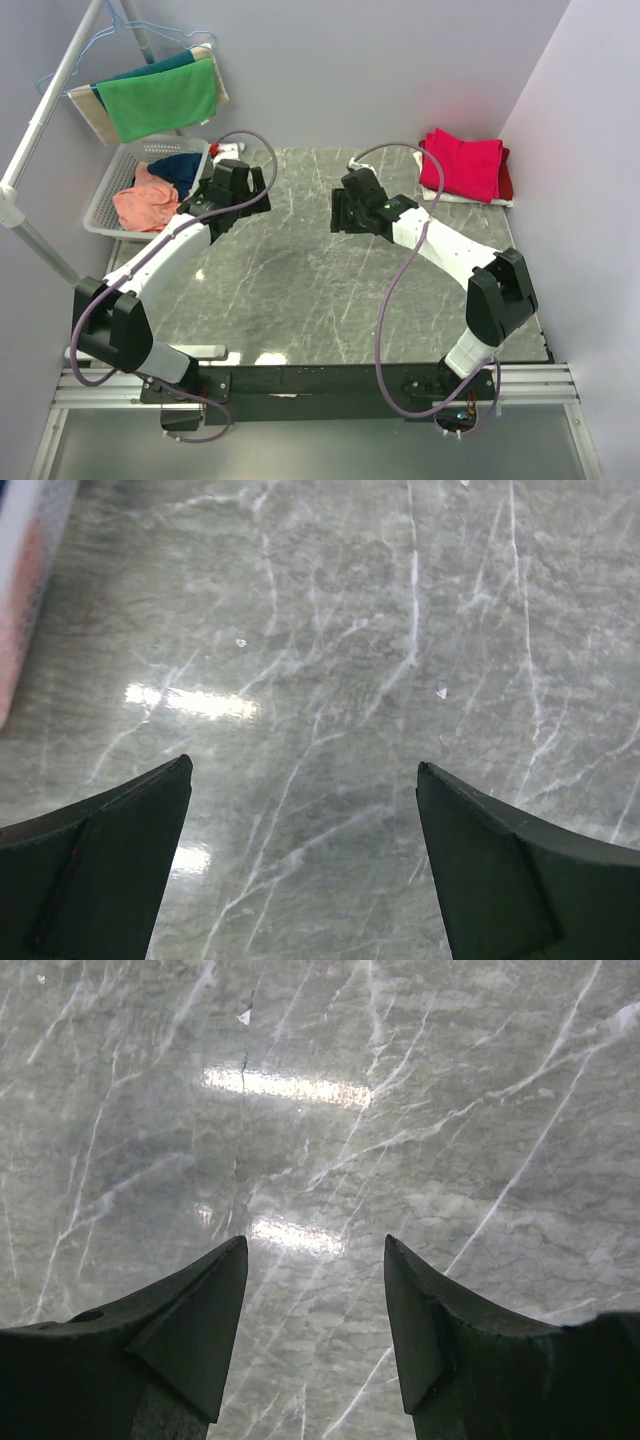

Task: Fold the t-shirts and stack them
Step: Grab the tshirt from the pile

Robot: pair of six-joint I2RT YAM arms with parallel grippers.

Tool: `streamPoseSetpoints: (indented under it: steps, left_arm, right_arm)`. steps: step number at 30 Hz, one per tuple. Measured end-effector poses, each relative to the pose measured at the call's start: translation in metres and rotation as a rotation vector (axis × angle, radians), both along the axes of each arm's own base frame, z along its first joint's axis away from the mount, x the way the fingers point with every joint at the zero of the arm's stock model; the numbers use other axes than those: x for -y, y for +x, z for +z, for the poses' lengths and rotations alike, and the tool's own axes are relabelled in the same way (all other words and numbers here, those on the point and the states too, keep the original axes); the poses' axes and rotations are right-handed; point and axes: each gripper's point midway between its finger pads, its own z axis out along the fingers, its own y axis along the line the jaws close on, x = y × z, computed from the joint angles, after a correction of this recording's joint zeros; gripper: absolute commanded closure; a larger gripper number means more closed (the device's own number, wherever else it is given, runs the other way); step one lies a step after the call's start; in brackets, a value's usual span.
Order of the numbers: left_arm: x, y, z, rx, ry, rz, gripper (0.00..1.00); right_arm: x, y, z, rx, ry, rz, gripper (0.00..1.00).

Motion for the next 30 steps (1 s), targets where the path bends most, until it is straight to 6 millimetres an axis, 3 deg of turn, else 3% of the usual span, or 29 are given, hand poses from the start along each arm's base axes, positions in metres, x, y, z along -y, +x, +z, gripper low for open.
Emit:
streamPoseSetpoints:
  steps: [4,10,13,16,22,30]
  left_arm:
    - [-0.011,0.002,0.011,0.014,0.031,0.058,0.03]
    - [-0.045,0.019,0.042,0.076,0.118,0.269,0.18]
    - [-0.061,0.029,0.045,0.073,0.148,0.366,0.26]
    - [-0.085,0.041,0.037,0.04,0.177,0.467,0.32]
    - [-0.135,0.062,0.014,-0.034,0.198,0.644,0.35]
    - [-0.197,0.067,-0.024,-0.13,0.14,0.81,0.39]
  right_arm:
    - [-0.001,-0.001,-0.002,-0.002,0.002,0.0,0.36]
    - [-0.001,-0.002,-0.007,-0.005,0.003,0.005,0.36]
    - [-0.002,-0.002,-0.006,-0.002,0.007,0.013,0.36]
    - [-0.003,-0.001,-0.005,0.002,0.007,0.02,0.36]
    - [-0.003,0.0,-0.011,-0.001,-0.013,0.037,0.36]
    - [-0.003,-0.002,-0.031,-0.046,-0.05,0.059,0.36]
